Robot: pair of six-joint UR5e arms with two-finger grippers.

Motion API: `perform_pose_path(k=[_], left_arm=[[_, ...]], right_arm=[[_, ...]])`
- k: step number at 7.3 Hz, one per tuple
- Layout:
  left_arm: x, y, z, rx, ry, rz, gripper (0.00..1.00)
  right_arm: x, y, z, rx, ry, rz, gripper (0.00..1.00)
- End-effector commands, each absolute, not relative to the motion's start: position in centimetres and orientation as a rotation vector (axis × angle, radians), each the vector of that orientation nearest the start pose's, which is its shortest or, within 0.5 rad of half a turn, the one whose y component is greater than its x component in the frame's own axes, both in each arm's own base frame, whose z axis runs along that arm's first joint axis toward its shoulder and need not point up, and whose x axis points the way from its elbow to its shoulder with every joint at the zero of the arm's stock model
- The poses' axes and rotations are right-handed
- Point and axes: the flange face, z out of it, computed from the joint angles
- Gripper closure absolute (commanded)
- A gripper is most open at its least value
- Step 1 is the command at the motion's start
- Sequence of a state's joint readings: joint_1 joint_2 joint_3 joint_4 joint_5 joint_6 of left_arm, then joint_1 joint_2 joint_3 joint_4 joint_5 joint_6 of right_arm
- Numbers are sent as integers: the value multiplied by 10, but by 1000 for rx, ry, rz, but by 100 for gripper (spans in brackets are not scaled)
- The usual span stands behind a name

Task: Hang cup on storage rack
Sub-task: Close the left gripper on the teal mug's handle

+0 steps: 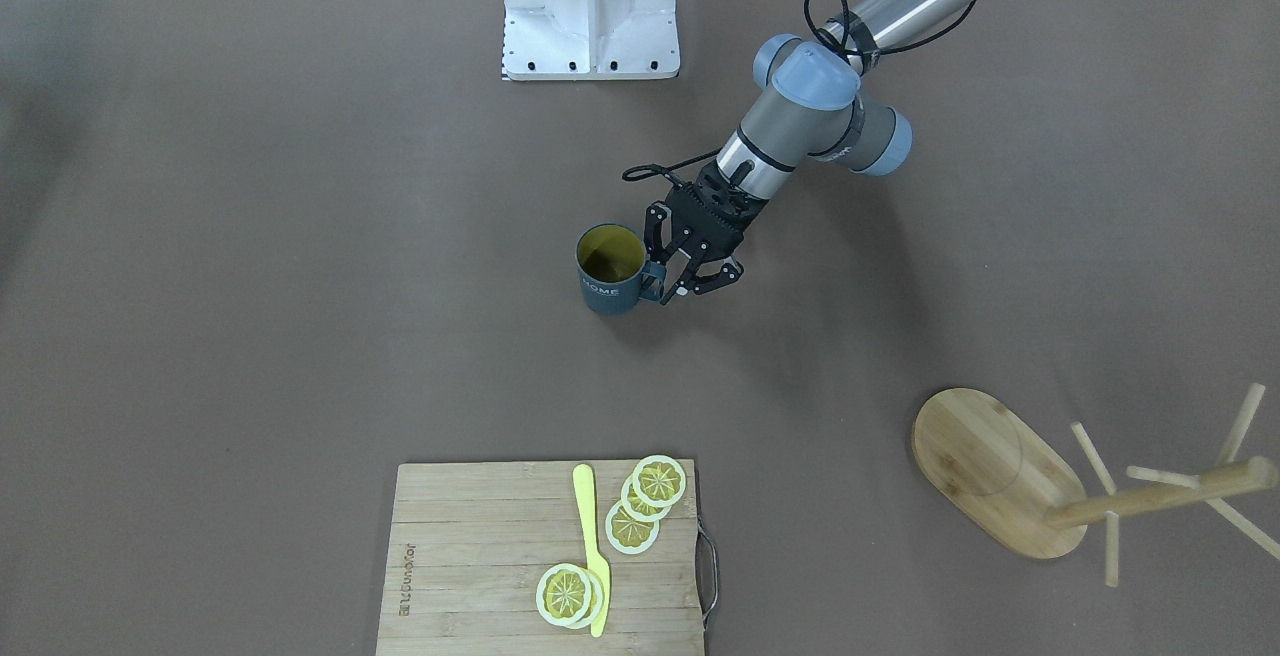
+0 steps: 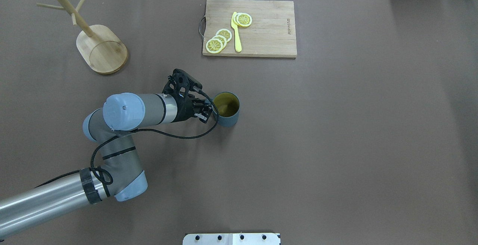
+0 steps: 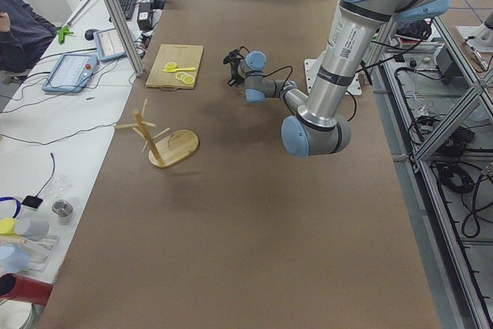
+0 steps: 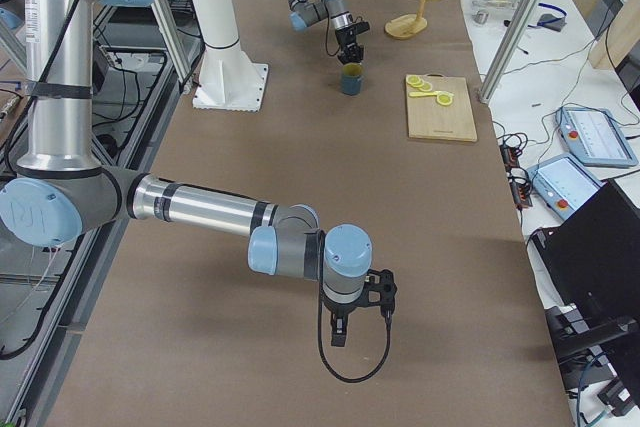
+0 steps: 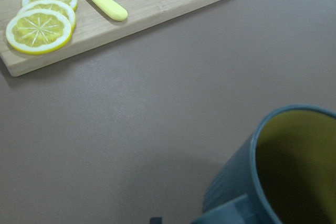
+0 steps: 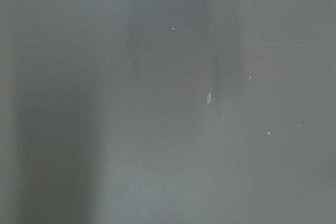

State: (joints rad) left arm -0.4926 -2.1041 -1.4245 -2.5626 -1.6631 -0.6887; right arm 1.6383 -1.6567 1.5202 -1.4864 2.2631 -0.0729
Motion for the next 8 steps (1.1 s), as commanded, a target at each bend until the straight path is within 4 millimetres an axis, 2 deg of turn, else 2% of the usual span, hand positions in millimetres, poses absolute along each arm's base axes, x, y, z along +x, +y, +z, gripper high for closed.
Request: perform_pose_path(k=[1,2,4,6,8], left_arm=[[555,-436,302,820,1127,390,75],[555,-436,301,822,1131,388,81],[553,-438,302,826,1132,386,86],[551,-436,300,788,1180,314,95],[546,-438,297,768,1214,263,99]], right_arm=[[100,-442,721,-1,-695,12,0],[100,-442,721,-2,-695,14,0],[100,-443,720,1,-693,13,0],[100,-443,720,2,-693,11,0],[100,-443,720,0,-693,12,0]])
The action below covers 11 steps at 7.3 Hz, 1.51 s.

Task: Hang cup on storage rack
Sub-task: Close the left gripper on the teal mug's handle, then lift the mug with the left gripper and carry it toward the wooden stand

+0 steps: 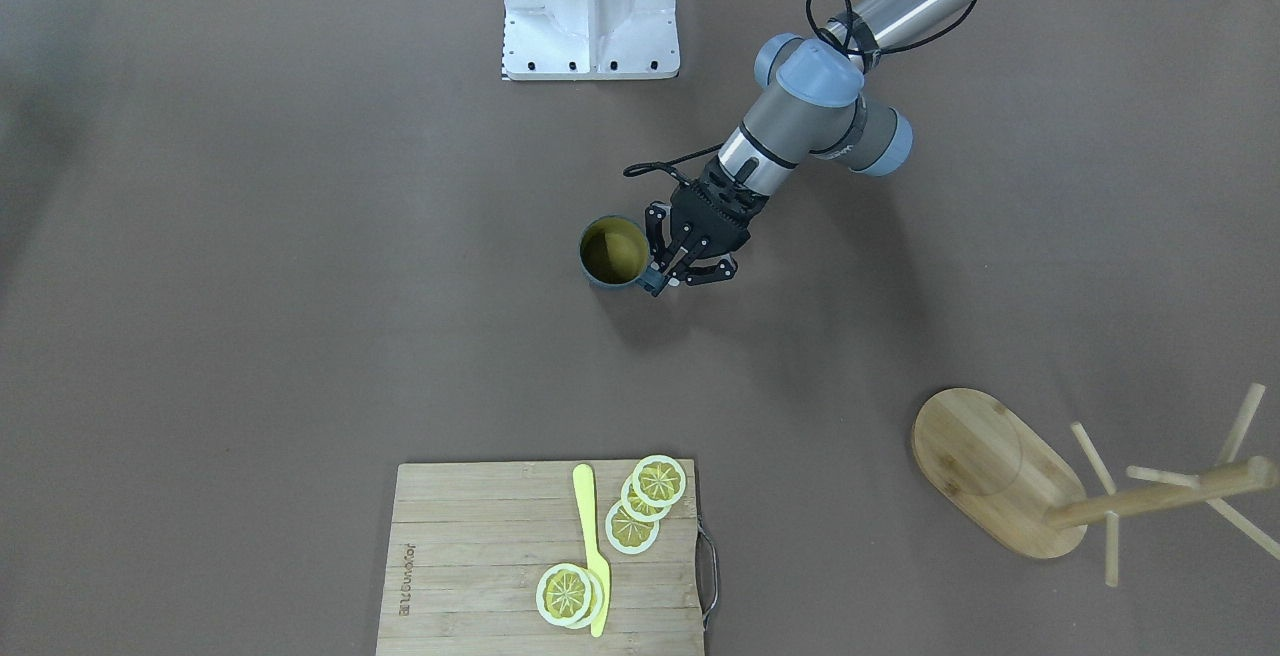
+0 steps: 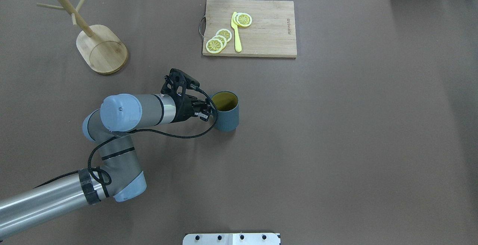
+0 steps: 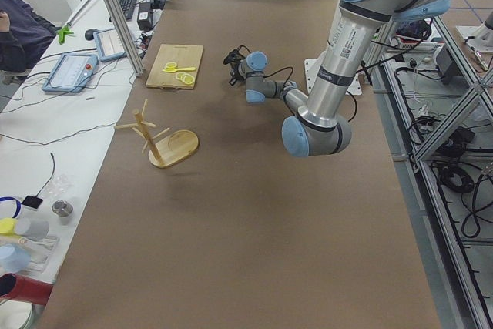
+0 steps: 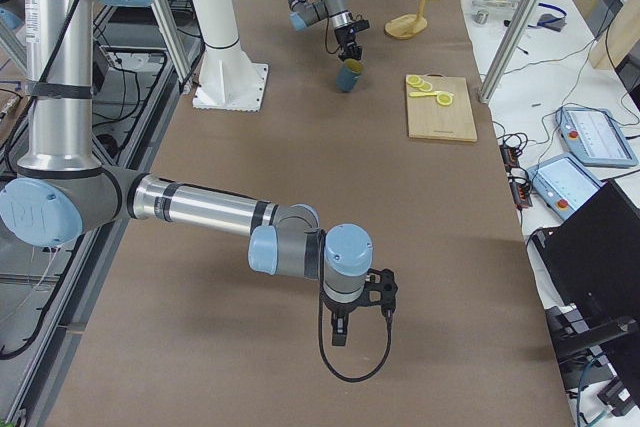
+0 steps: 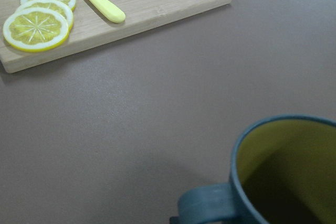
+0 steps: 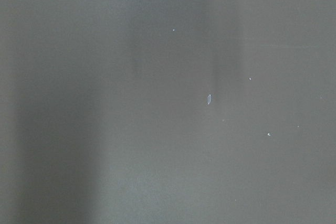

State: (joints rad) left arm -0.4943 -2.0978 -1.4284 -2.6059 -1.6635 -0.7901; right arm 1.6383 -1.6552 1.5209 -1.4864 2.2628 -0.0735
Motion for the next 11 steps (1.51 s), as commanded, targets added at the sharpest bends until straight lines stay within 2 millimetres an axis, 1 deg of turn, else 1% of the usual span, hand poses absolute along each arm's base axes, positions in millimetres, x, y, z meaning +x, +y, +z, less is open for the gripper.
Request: perform_pose_path(k=[1,2,4,5,6,7,8,9,11], left_arm=[[543,-437,293,753,1259,216,99],[537,-436,289,751,1317,172,99],[527,-436,283,720,1430,27,100],[524,-436,279,655,1498,-78,100],[520,-434,275,515,1596,-233,100],[510,-440,271,481,1658,-337,100],[501,-441,266,420,1749,-442,100],[488,-444,263,327,1844,-539,100],[464,-458,260,193,1955,-669,100]], right_arm=[[100,-443,720,0,-695,12,0],[100,-443,720,2,-695,11,0],[100,-442,720,0,-695,12,0],[100,-442,720,0,-695,12,0],[100,-441,721,-1,-695,12,0],[100,-441,721,-1,-697,12,0],[99,-441,721,-1,-697,12,0],[100,-442,720,1,-696,12,0],[99,-441,720,1,-696,12,0]])
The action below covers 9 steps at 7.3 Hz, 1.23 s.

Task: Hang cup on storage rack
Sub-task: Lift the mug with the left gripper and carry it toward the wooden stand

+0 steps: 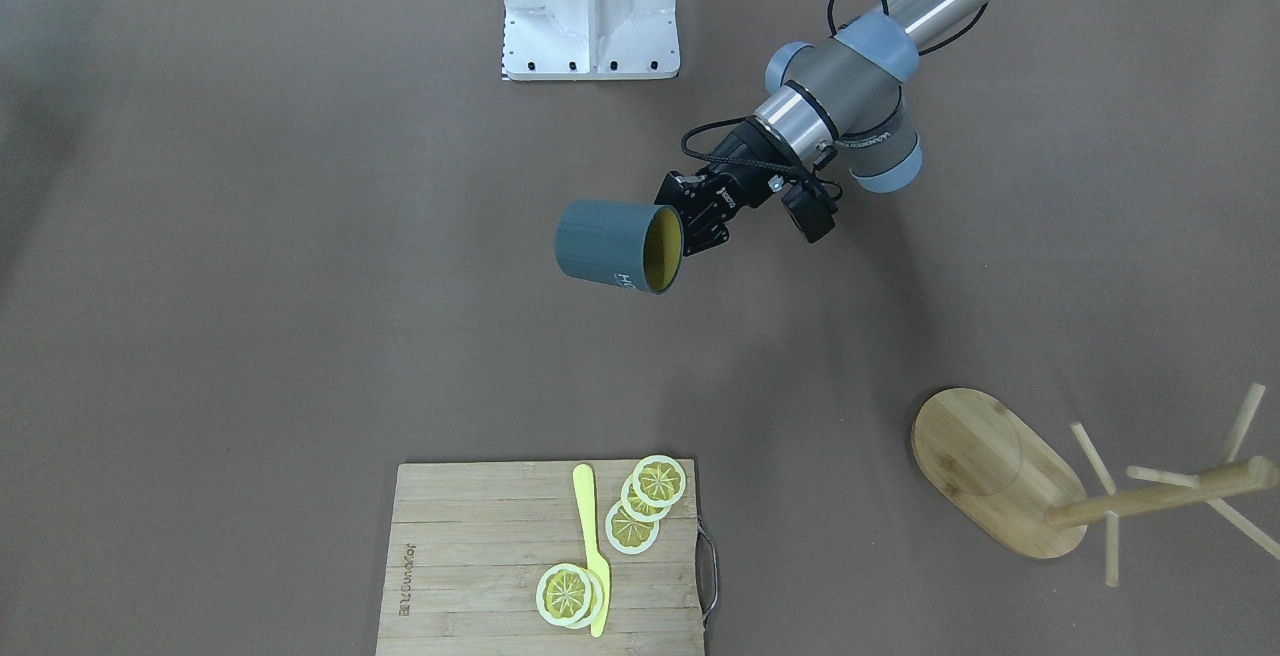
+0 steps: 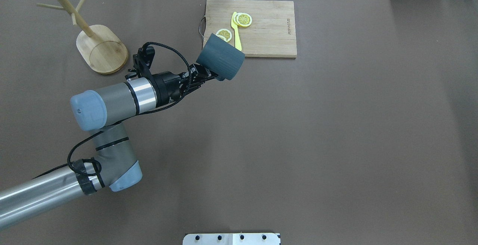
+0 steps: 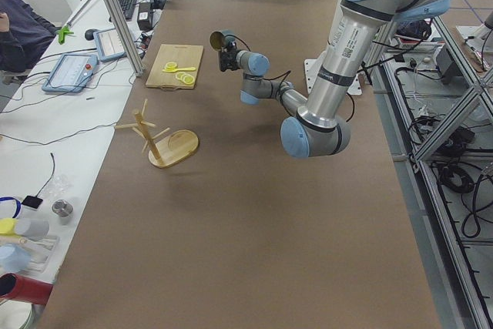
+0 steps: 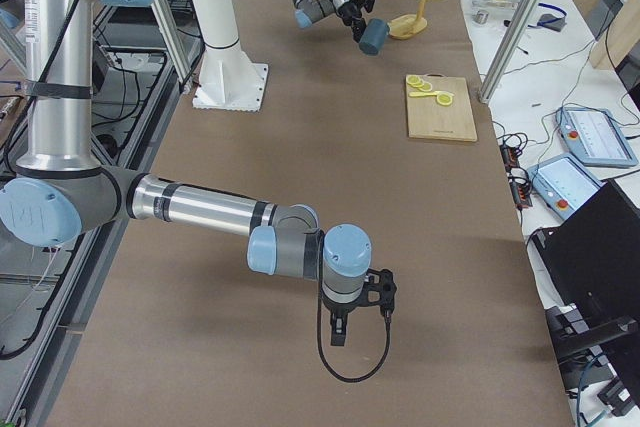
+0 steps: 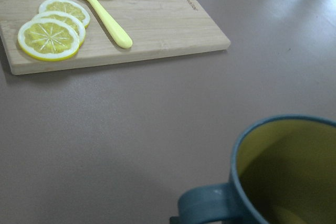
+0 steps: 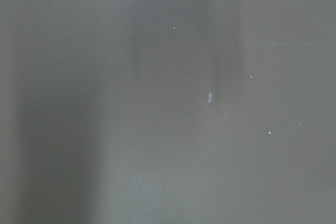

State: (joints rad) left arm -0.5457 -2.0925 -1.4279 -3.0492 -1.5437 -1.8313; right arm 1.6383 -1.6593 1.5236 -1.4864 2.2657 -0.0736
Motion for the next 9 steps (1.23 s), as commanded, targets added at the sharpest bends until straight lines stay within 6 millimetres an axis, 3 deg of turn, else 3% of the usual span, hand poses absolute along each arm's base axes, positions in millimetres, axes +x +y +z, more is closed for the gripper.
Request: perform_pose_path(k=[1,3,4,6,7,9], left_arm=[[448,-469,261,-1,2036,-817,100],[407,-511,283,-164,2108,-1014,100],[378,-541,297,-173,2107,-1113,100],[341,-581,329,-213,2077,-1280,100],[326,-594,340,-228,2068,-1335,100],[291,-607,393,-287,2056,-1376,100]], right_arm=[[100,-442,719,2,-696,11,0],[100,-441,718,5,-696,10,0],[100,-441,716,8,-696,9,0],[100,-441,716,9,-696,9,0],[100,-443,713,13,-696,8,0],[100,-445,711,19,-694,6,0]])
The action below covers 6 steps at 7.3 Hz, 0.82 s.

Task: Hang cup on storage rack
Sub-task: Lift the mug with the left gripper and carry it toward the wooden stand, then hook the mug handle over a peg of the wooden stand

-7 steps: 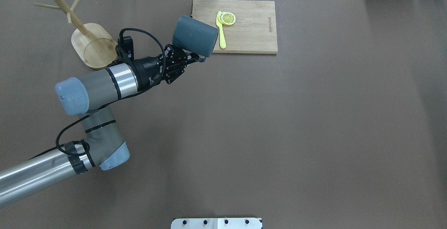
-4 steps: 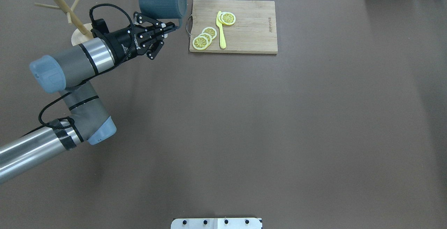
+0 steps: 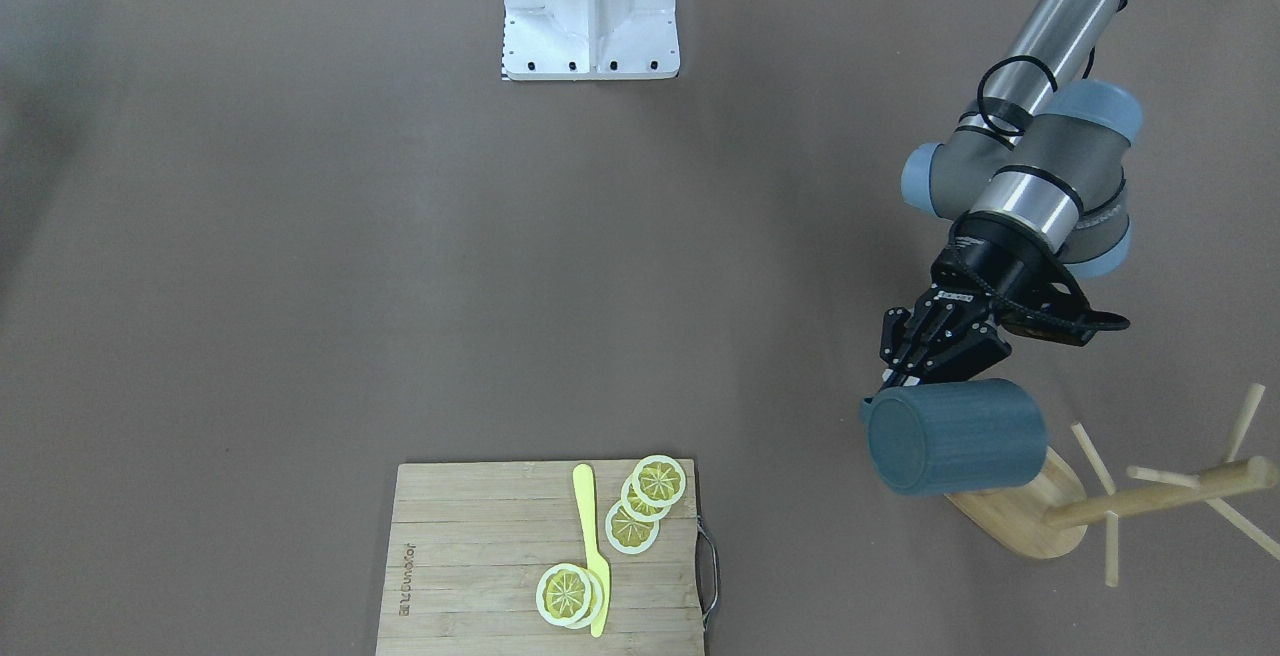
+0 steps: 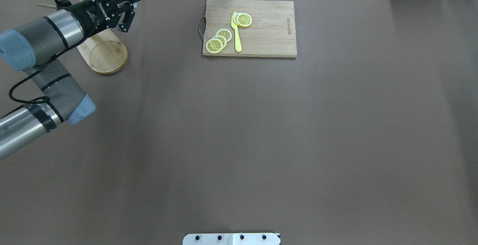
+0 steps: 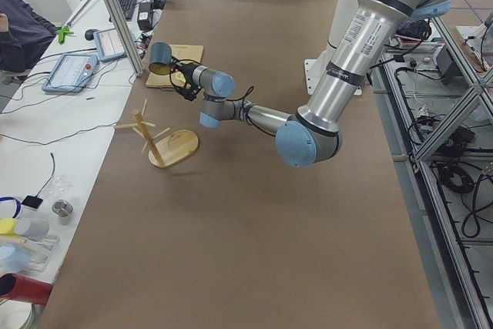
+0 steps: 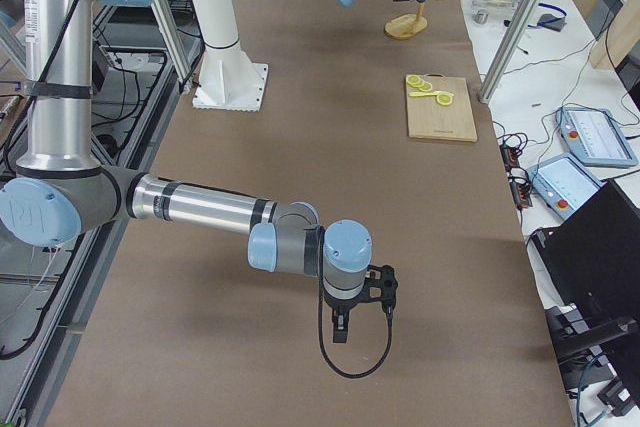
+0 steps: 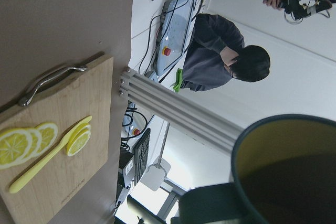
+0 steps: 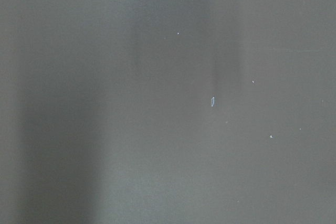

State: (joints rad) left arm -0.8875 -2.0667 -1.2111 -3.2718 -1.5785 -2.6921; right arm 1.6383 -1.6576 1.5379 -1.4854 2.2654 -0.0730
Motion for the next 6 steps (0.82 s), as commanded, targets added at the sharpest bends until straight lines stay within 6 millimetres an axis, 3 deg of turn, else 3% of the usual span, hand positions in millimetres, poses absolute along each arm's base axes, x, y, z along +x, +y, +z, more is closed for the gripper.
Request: perform_pose_path(k=[1,3,5,6], left_arm=[[282,-613,410,-286,2033,-1391,100],[280,-611,425,-324,2023,-1423,100],[273,-605,461,-345,2031,-1404,100],[267,-605,467,-385,2026,-1433,100]], right_arm=[[100,-445,711,20,-694,5,0],[100,-447,708,25,-695,4,0],[100,-449,705,32,-693,1,0],[100,-452,704,34,-693,1,0]])
